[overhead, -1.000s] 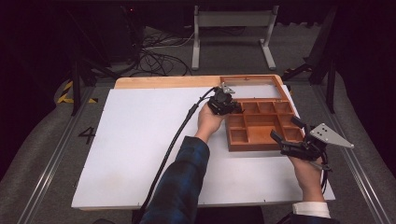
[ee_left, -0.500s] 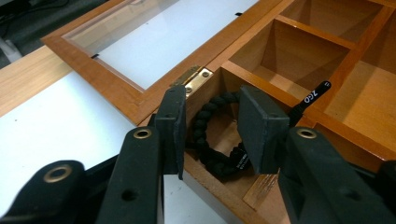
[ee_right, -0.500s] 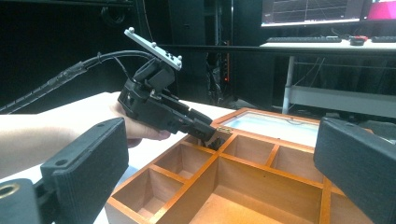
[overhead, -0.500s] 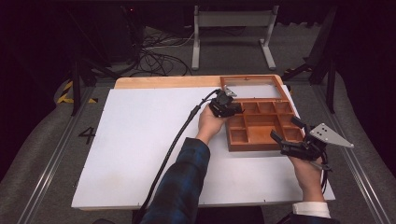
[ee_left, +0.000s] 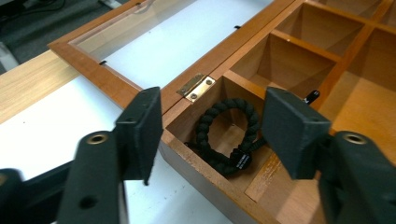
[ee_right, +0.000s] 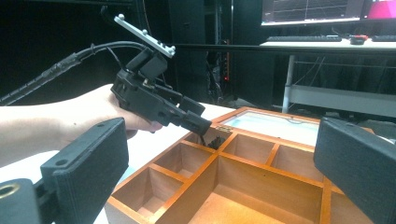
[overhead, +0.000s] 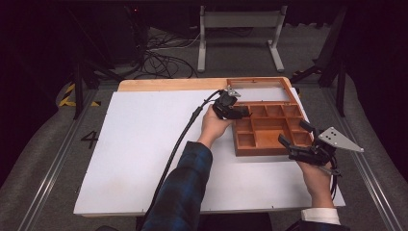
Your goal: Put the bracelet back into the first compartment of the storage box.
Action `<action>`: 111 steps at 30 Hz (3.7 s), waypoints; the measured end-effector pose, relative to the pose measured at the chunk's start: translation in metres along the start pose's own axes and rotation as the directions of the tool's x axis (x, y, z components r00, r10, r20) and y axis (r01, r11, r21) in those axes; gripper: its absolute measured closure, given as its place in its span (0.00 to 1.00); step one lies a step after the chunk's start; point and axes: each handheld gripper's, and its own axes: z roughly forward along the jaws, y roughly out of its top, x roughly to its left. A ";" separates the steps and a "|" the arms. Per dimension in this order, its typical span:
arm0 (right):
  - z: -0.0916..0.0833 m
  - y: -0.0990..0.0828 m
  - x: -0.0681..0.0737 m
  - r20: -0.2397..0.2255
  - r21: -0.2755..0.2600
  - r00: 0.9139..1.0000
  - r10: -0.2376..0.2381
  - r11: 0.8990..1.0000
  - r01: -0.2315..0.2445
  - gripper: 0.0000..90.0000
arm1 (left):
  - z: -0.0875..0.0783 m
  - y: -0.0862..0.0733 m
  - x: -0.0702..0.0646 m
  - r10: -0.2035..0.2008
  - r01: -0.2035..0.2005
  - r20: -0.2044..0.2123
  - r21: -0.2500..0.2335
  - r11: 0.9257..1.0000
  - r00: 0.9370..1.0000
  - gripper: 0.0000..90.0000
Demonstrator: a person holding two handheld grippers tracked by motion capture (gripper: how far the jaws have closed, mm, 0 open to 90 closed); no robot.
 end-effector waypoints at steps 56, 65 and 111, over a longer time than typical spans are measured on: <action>0.007 -0.003 0.005 0.032 0.029 0.998 -0.046 0.999 0.045 0.04 | -0.075 -0.029 0.002 -0.009 0.023 0.075 -0.190 0.982 0.997 0.06; 0.009 -0.004 0.006 0.026 0.036 0.999 -0.043 0.998 0.042 0.04 | -0.091 -0.036 0.000 -0.007 0.027 0.090 -0.224 0.974 0.996 0.06; 0.014 -0.008 0.007 0.026 0.040 0.999 -0.035 0.999 0.034 0.02 | -0.153 -0.089 0.009 -0.047 0.065 0.062 -0.349 0.935 0.997 0.06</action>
